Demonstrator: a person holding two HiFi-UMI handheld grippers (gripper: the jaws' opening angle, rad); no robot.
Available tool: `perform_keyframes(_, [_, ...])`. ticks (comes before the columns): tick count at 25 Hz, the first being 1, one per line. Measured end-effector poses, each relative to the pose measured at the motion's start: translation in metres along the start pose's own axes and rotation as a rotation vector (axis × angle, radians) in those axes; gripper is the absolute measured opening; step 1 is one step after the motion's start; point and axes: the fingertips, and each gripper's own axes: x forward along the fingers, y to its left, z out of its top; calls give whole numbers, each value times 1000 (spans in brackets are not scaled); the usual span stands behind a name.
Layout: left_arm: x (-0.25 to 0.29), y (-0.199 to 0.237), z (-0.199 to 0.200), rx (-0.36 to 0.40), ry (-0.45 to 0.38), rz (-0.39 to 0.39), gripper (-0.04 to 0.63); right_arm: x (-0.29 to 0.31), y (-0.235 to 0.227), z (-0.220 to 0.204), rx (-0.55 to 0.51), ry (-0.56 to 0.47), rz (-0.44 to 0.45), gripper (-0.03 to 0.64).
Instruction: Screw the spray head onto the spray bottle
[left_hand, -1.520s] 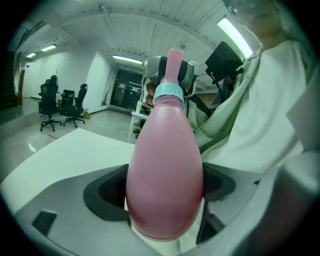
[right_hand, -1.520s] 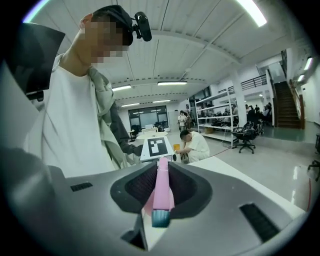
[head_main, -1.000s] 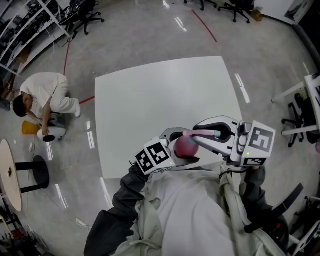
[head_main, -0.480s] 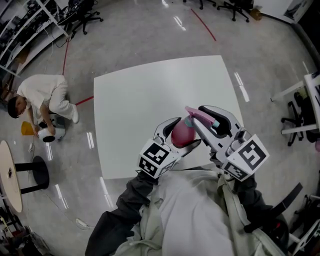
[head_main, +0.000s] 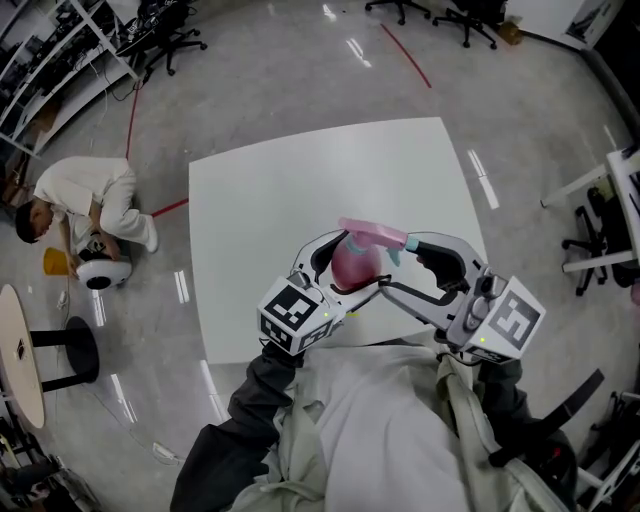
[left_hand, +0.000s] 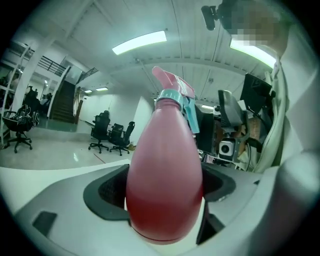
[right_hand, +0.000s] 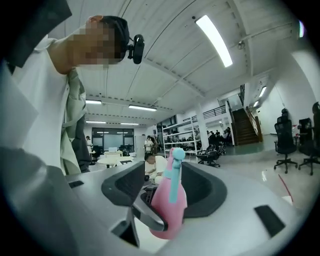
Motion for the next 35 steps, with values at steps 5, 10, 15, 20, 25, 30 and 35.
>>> perform_keyframes(5, [2,8,-8,3,49,44,426,13,36,-8,30,45,115,218])
perform_keyframes(10, [6,-11,-3,-13,-1,-81,426,-7,50,-3,43,-13,249,218])
perform_keyframes(15, [-23,-58,10,-48,-62,-468,426,-31,4,-1,-10,6,187,229])
perform_keyframes(20, [-26,-93,7,-5,19,-672,426,3,28,-3,-116,79,360,239])
perform_keyframes(25, [-10,-75,5,22,19,-535,426,12,25,-8,-26,63,338,121])
perform_keyframes(30, [4,-11,-7,121,87,-74,426,23,-31,-29,97,132,-119,118])
perform_keyframes(35, [18,4,-12,108,82,172,426,18,-45,-35,100,66,-385,118])
